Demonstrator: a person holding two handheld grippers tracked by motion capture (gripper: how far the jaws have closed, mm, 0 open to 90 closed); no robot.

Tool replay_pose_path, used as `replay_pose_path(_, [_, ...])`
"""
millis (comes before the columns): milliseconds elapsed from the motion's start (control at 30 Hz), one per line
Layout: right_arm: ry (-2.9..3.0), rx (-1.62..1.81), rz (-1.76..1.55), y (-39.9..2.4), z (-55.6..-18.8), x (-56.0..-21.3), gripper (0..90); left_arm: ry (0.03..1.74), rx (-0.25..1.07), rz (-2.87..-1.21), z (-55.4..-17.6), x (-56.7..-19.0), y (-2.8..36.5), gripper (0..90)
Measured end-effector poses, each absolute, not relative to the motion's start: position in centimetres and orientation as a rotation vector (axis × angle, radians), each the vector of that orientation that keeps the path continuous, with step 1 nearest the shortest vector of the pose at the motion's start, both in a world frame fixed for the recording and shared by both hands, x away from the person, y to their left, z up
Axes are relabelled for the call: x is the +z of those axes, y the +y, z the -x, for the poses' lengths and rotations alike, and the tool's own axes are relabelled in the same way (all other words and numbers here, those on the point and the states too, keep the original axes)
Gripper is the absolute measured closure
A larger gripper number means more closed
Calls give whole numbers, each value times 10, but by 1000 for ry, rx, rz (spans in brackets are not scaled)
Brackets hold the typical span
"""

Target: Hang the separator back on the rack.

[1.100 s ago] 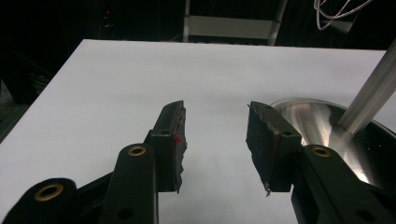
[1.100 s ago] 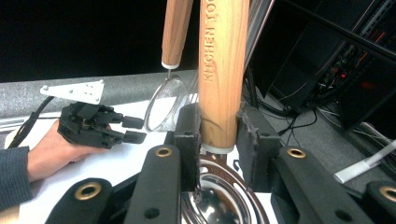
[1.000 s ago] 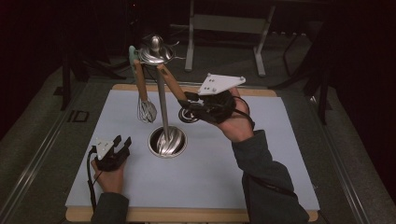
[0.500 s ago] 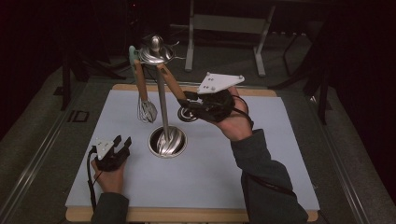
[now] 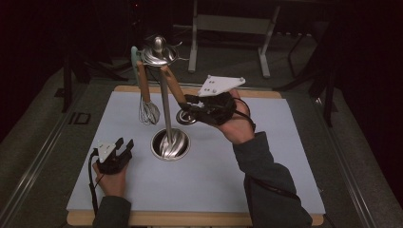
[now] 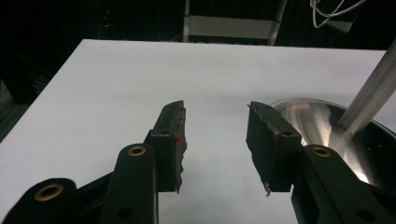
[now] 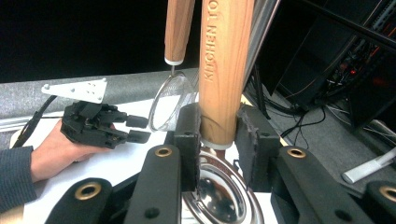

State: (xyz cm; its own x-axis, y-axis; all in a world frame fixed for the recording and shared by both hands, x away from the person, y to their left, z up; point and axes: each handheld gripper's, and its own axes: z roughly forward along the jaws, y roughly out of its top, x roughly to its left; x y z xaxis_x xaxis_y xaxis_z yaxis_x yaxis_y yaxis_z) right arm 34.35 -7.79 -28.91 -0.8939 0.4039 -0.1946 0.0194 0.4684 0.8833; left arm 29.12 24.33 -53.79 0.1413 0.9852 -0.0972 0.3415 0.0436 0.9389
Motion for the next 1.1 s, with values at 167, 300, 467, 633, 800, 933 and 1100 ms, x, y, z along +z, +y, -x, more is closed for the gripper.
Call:
replay_pose_path(167, [2352, 1393, -360, -75, -344, -291, 724, 1365, 857, -1469, -291, -538, 243, 572])
replay_pose_path(300, [2353, 1382, -359, -74, -344, -294, 747, 1365, 857, -1469, -291, -538, 243, 572])
replay_pose_path(467, [2356, 1381, -354, -75, -342, -293, 744, 1365, 857, -1469, -291, -538, 243, 572])
replay_pose_path(633, [2355, 1381, -356, -76, -342, -292, 741, 1365, 857, -1469, -291, -538, 243, 572])
replay_pose_path(800, [2356, 1377, -362, -81, -343, -295, 738, 1364, 858, -1469, -291, -538, 243, 572])
replay_pose_path(933, [2360, 1368, -372, -85, -344, -297, 735, 1364, 858, -1469, -291, -538, 243, 572])
replay_pose_path(1100, [2368, 1359, -387, -88, -346, -302, 726, 1364, 858, -1469, -291, -538, 243, 572])
